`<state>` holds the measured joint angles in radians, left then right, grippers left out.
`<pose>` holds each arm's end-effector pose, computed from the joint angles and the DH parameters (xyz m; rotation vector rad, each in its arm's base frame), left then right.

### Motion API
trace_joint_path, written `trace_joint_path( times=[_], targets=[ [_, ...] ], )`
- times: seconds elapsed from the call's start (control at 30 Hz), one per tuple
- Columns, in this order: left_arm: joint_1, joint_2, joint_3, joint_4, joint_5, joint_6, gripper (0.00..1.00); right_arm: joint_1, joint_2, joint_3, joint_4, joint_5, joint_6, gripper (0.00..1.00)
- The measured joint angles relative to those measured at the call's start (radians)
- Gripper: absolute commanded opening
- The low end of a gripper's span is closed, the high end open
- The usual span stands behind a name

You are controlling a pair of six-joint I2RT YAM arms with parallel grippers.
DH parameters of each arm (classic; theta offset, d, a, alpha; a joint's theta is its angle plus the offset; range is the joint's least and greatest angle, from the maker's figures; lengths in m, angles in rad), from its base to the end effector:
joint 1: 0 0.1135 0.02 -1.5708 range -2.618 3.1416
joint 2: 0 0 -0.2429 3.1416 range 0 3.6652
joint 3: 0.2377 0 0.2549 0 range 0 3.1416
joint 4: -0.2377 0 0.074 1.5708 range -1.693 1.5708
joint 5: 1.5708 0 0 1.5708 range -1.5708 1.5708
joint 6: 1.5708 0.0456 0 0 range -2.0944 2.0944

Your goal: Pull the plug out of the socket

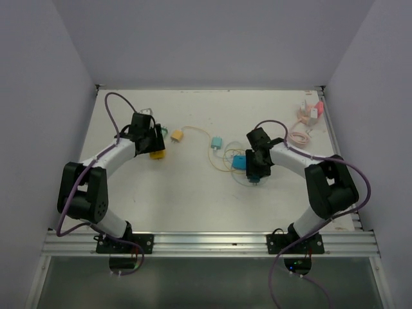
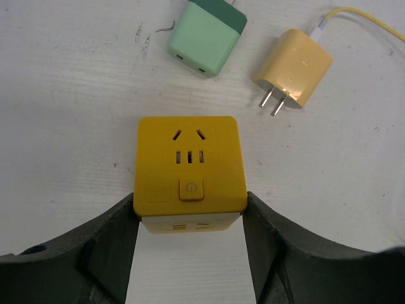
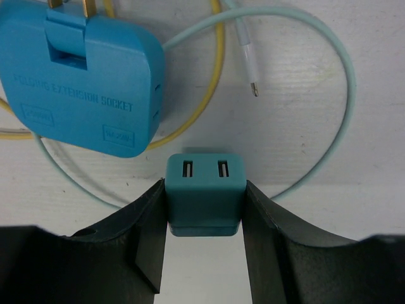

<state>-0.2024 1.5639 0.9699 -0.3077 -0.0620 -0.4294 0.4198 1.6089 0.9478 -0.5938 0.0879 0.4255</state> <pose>0.3252 -0.0638 0.1737 -0.3074 2.4612 -0.1947 0.2744 0.1181 0.1380 0.0278 2.8169 0.0710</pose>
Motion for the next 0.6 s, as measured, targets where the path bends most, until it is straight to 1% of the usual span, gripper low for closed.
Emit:
trace_joint_path(
  times=[0.07,0.1,0.2,0.43,0.57,0.6],
  targets=[
    [0.001,0.000,0.005,-0.015,-0.002,0.010,0.74,0.006,0.034,0.008,0.009,0.000,0.000,0.01],
    [0.001,0.000,0.006,-0.025,-0.003,0.017,0.80,0.010,0.043,0.017,0.008,-0.001,0.001,0.01],
    [0.004,0.000,0.006,-0.061,-0.009,0.033,0.91,0.038,0.087,0.064,0.026,-0.005,0.006,0.01],
    [0.021,0.000,0.007,-0.084,-0.008,0.047,0.99,0.132,0.245,0.265,0.002,0.008,0.032,0.05],
    [0.026,-0.020,0.010,-0.095,0.006,0.047,0.99,0.188,0.373,0.435,0.014,0.000,0.054,0.07],
    [0.026,-0.034,0.010,-0.100,0.008,0.047,1.00,0.199,0.411,0.480,0.033,-0.006,0.060,0.09]
  ],
)
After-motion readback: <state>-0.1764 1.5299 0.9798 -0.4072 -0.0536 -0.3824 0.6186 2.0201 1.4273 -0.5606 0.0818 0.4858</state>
